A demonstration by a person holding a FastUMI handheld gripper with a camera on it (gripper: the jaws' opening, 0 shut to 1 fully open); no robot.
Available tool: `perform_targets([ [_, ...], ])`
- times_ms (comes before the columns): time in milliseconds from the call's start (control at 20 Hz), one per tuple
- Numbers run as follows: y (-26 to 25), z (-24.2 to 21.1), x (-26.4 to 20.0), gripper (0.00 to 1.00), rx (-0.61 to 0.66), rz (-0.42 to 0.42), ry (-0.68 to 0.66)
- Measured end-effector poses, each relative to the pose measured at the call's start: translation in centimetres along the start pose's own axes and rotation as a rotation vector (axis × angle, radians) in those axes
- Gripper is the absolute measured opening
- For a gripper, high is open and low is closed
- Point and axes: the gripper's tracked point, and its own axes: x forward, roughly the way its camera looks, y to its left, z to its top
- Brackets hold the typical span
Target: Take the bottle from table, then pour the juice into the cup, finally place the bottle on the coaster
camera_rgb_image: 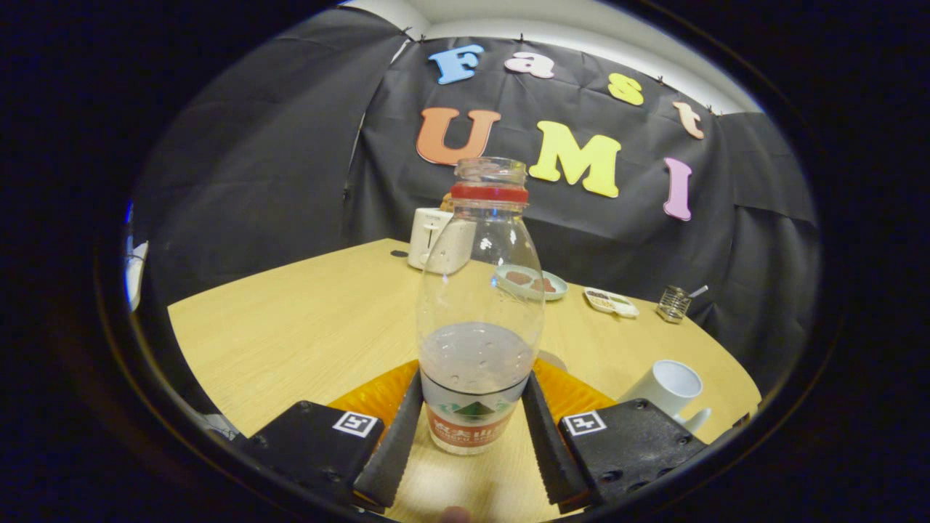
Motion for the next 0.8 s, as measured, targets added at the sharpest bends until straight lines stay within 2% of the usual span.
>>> perform_targets([
  [100,0.5,1.0,-1.2,0.77,0.022,0.019,-0.016],
  [250,2.3,2.8,-3.1,0.76,0.075,0.109,-0.043],
  [400,2.7,4.1,-4.7,0.76,0.132,0.133,-0.041],
  [650,2.6,5.0,-5.6,0.76,0.312,0.171,-0.013],
  [800,1.4,5.0,-5.3,0.75,0.474,0.194,0.010],
])
